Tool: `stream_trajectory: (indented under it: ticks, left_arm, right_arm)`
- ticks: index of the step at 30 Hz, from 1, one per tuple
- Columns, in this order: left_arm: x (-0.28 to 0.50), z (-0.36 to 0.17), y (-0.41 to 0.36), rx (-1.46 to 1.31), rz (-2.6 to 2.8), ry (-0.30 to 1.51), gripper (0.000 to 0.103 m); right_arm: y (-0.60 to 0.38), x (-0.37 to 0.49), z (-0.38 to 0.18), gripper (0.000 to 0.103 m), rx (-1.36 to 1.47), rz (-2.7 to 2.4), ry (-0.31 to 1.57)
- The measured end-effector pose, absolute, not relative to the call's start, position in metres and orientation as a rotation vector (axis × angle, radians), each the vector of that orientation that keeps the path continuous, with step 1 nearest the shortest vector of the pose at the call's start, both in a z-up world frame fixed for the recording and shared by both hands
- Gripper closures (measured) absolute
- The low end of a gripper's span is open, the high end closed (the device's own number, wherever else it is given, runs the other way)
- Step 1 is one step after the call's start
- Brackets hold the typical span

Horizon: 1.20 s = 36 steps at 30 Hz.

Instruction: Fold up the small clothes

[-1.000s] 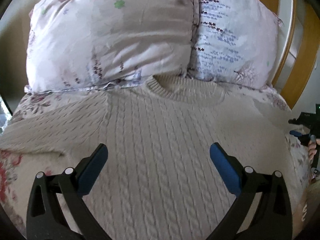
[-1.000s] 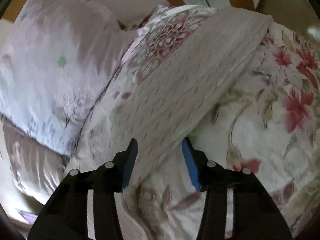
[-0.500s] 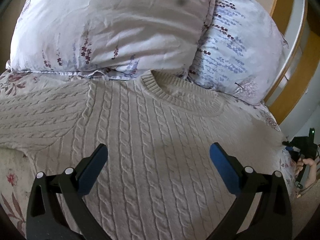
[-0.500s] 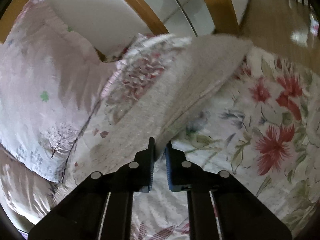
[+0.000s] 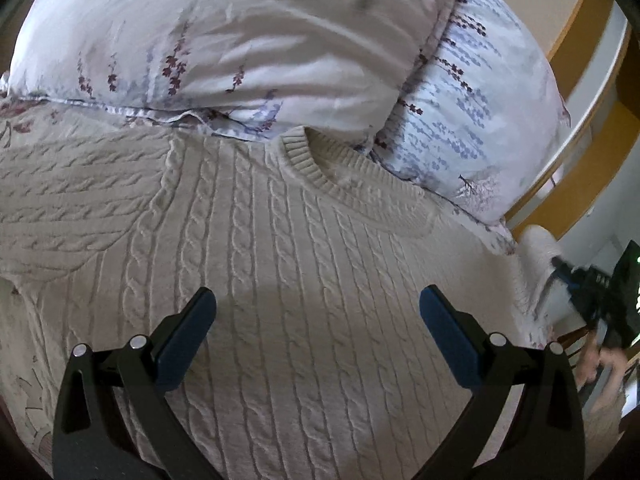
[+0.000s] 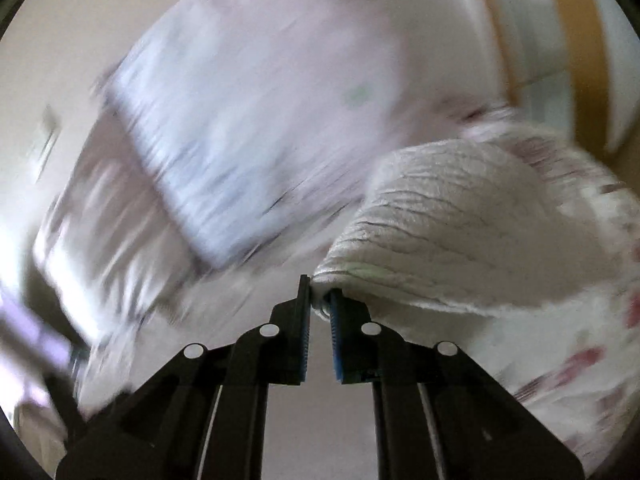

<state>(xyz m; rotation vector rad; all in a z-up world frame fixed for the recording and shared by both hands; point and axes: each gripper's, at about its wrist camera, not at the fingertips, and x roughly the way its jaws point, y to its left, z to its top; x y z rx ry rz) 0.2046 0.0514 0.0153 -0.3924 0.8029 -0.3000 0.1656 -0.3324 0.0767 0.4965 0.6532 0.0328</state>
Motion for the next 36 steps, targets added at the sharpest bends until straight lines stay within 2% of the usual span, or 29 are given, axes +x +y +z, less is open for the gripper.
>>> stream_trajectory:
  ticks: [5, 7, 8, 10, 11, 15, 17, 19, 26, 29, 30, 31, 36]
  left_arm:
    - [0.203, 0.016, 0.054, -0.403, -0.309, 0.778, 0.002]
    - [0.204, 0.016, 0.054, -0.406, -0.314, 0.778, 0.002]
    - [0.204, 0.016, 0.055, -0.409, -0.318, 0.778, 0.002]
    - [0.205, 0.015, 0.055, -0.414, -0.321, 0.784, 0.002]
    - [0.205, 0.015, 0.056, -0.416, -0.327, 0.787, 0.002]
    - [0.205, 0.016, 0.057, -0.428, -0.352, 0.777, 0.002]
    - [0.204, 0.018, 0.057, -0.43, -0.35, 0.766, 0.002]
    - [0.203, 0.019, 0.058, -0.431, -0.347, 0.762, 0.002]
    - [0.204, 0.019, 0.059, -0.453, -0.369, 0.783, 0.002]
    - [0.202, 0.022, 0.06, -0.46, -0.381, 0.758, 0.002]
    - [0.201, 0.023, 0.06, -0.46, -0.383, 0.75, 0.002]
    - [0.2, 0.024, 0.061, -0.461, -0.384, 0.743, 0.002]
    - [0.2, 0.026, 0.066, -0.492, -0.392, 0.712, 0.002]
  right_arm:
    - [-0.267, 0.183, 0.019, 0.093, 0.454, 0.162, 0.879]
    - [-0.267, 0.184, 0.009, 0.089, 0.479, 0.159, 0.892]
    - [-0.272, 0.181, 0.009, 0.085, 0.511, 0.168, 0.884]
    - [-0.285, 0.177, 0.012, 0.049, 0.613, 0.192, 0.864]
    - [-0.295, 0.173, 0.015, 0.044, 0.664, 0.183, 0.837]
    - [-0.336, 0.161, 0.015, 0.043, 0.821, 0.077, 0.769]
    - [-0.36, 0.153, 0.011, 0.043, 0.898, 0.01, 0.746]
    - [-0.376, 0.15, 0.009, 0.051, 0.946, -0.038, 0.719]
    - [-0.412, 0.133, 0.008, 0.055, 0.952, -0.26, 0.653]
    - [-0.423, 0.132, 0.006, 0.071, 0.93, -0.335, 0.654]
    - [-0.425, 0.134, 0.007, 0.084, 0.904, -0.365, 0.655]
    - [-0.426, 0.134, 0.008, 0.091, 0.874, -0.377, 0.657]
    - [-0.384, 0.141, 0.051, 0.094, 0.622, -0.315, 0.571]
